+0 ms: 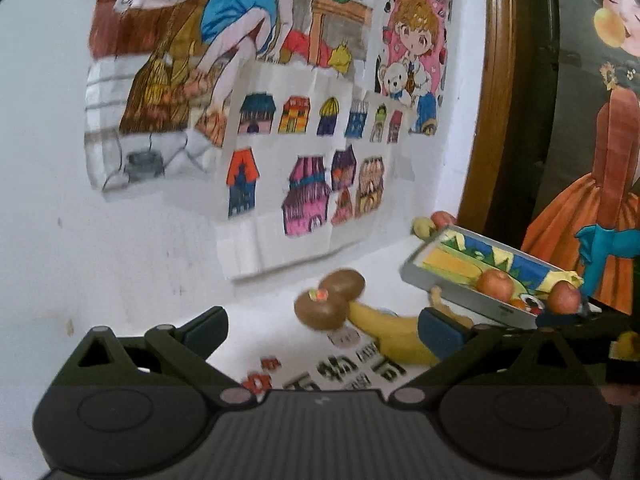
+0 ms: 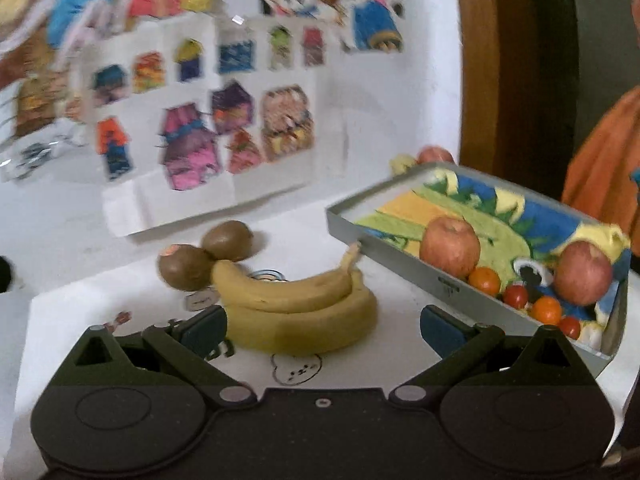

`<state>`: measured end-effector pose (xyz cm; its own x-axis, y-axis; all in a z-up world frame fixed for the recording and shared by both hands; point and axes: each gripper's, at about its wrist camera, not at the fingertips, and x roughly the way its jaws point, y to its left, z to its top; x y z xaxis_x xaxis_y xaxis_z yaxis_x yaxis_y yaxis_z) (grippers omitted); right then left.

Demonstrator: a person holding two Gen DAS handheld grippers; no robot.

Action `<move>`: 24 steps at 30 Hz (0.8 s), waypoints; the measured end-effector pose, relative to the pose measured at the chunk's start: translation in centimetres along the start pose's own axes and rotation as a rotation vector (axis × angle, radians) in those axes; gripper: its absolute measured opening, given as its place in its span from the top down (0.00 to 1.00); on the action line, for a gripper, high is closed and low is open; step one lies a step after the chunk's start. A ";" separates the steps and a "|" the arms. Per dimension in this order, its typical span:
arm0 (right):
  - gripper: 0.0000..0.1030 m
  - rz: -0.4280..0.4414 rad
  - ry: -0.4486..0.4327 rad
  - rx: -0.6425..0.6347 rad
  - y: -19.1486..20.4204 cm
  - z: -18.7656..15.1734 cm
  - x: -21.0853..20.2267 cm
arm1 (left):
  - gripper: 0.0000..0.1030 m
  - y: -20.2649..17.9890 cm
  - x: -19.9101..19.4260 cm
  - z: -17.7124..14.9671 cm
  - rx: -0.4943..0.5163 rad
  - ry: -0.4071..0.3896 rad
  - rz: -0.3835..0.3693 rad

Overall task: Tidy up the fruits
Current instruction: 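Move the left tool toward one banana while the right tool approaches the other banana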

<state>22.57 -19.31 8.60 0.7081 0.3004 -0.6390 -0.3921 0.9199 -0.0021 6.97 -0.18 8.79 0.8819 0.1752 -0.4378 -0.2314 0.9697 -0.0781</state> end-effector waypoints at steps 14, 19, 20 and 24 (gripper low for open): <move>0.01 -0.128 0.117 0.048 0.4 1.7 7.7 | 0.00 -0.8 6.1 1.8 0.090 -0.023 -0.046; 0.01 -0.143 0.136 0.038 0.5 1.6 8.6 | 0.00 -0.9 7.7 2.0 0.102 -0.023 -0.064; 0.01 -0.145 0.140 0.037 0.6 1.5 8.7 | 0.00 -0.9 7.9 2.1 0.102 -0.024 -0.068; 0.01 -0.143 0.138 0.035 0.6 1.4 8.7 | 0.00 -1.0 9.0 2.0 0.108 -0.030 -0.089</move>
<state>29.35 -15.82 4.11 0.6671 0.1312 -0.7333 -0.2708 0.9597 -0.0747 15.93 0.80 6.74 0.9092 0.0913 -0.4063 -0.1079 0.9940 -0.0182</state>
